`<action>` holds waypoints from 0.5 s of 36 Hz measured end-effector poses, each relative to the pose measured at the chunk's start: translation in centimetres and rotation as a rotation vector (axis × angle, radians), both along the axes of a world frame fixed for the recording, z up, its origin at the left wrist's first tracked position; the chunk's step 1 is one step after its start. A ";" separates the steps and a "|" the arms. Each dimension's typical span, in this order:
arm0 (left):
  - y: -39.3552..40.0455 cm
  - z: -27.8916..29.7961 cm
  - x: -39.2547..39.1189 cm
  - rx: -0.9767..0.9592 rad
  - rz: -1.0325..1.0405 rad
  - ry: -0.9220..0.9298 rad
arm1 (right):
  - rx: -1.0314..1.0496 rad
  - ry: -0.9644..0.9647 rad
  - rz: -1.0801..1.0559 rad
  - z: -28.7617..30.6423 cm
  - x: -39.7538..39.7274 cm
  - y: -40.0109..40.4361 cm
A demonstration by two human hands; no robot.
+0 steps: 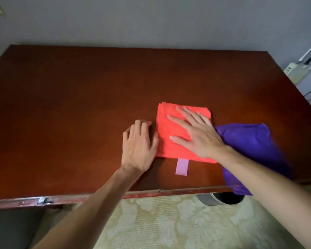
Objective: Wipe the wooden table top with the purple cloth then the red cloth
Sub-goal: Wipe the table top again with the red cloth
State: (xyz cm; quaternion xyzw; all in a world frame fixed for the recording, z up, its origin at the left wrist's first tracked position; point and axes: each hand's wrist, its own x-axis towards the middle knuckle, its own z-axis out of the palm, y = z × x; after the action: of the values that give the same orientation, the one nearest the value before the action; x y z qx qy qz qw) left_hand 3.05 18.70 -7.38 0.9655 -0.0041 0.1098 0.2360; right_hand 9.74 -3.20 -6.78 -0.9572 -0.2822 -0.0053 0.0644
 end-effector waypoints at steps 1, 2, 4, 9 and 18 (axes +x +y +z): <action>-0.6 -0.4 0.2 0.006 -0.001 0.004 | 0.003 -0.003 0.003 0.0 1.7 -0.3; -1.0 -0.7 0.4 0.033 0.003 -0.001 | 0.002 0.004 0.009 0.0 3.6 -0.6; -1.5 -0.9 0.5 0.106 0.002 -0.003 | -0.005 0.025 0.031 0.2 7.7 -1.3; -1.7 -0.7 0.5 0.177 -0.208 0.038 | -0.013 0.068 0.002 0.8 18.9 -3.5; -7.8 -0.2 5.5 0.158 -0.261 0.116 | -0.046 0.101 0.054 1.9 31.5 -6.6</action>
State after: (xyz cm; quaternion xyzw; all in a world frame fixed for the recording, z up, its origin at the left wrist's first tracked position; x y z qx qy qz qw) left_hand 8.57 10.91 -7.55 0.9770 -0.1244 0.0214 0.1716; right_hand 41.27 -9.79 -4.90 -0.9495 -0.3044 0.0514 0.0567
